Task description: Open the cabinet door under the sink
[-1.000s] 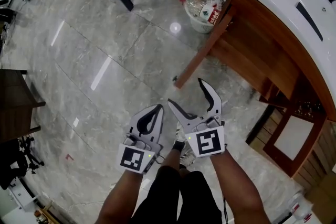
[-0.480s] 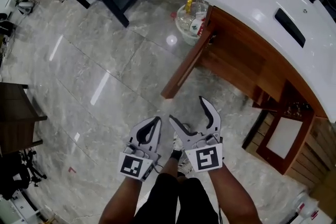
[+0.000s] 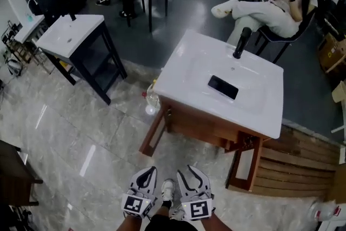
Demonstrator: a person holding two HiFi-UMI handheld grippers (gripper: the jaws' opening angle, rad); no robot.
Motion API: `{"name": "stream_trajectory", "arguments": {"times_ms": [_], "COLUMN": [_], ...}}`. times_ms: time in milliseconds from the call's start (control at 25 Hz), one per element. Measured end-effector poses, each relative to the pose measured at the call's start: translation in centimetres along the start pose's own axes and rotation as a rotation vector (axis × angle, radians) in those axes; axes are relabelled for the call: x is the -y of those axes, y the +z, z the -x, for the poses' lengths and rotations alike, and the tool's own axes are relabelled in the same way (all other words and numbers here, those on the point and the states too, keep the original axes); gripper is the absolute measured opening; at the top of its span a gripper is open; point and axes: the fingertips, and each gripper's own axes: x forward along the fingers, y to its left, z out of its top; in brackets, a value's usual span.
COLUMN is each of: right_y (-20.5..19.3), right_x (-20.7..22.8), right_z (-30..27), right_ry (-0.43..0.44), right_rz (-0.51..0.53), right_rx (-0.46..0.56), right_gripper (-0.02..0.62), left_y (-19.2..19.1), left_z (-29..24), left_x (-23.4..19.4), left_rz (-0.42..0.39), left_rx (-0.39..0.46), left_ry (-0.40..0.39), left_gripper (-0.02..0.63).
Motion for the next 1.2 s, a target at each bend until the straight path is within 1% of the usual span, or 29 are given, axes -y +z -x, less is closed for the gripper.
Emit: {"name": "stream_trajectory", "arguments": {"times_ms": [40,80,120,200,280,360,720,840,1040,1200], "right_y": [1.2,2.3,3.2,4.5,5.6,6.6,10.7,12.1,14.5,17.0], "right_x": [0.8,1.3,1.8,2.5,3.2,3.8,6.7,7.8,9.4,10.0], "right_z": [1.3,2.7,4.1,6.5,8.3,9.9,16.9,19.5,23.6,24.6], "right_ry": [-0.032,-0.057,-0.078,-0.110,-0.140,-0.172,-0.321,-0.375,-0.458,-0.479], "right_rz": [-0.012,-0.026,-0.040,-0.056,-0.058,-0.051,-0.013,-0.004,0.006,0.019], "right_rx": [0.010,0.013,0.009,-0.003,-0.003,0.007,0.066,0.081,0.109,0.147], "right_gripper": [0.129,0.082,0.051,0.025,0.025,0.025,0.025,0.025,0.025,0.025], "left_y": [1.2,2.3,3.4,5.7,7.8,9.3,13.9,15.6,18.3,19.0], "left_z": [0.4,0.9,1.5,1.9,1.8,2.0,4.2,4.7,5.0,4.7], "left_x": [0.9,1.8,2.5,3.8,5.2,7.0,16.5,19.1,20.3,20.5], "left_rz": [0.004,0.010,0.018,0.021,0.001,-0.024,-0.140,-0.172,-0.192,-0.207], "left_rx": [0.019,0.019,0.011,0.034,0.068,0.083,0.082,0.095,0.159,0.172], "left_ry": [-0.010,-0.011,-0.010,-0.018,-0.040,-0.073,-0.255,-0.305,-0.341,-0.348], "left_gripper": [0.021,0.021,0.021,0.021,0.021,0.021,0.021,0.021,0.021,0.021]}}
